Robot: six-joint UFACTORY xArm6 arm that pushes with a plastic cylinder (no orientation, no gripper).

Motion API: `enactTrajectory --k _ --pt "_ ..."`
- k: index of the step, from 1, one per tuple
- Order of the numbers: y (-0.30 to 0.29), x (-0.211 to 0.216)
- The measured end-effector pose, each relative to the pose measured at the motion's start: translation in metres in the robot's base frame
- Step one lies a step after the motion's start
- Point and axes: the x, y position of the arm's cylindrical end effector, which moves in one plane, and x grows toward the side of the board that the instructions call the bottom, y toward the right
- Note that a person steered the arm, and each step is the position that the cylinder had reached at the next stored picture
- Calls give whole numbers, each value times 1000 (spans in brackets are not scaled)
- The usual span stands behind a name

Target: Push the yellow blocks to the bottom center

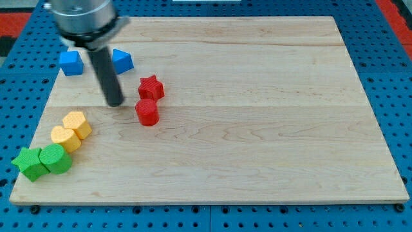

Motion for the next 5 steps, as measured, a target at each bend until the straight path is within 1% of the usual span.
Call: enactTrajectory --k 1,2,4,5 --pt "-67 0" --pt "-114 1" --pt "-102 89" --pt "-71 102"
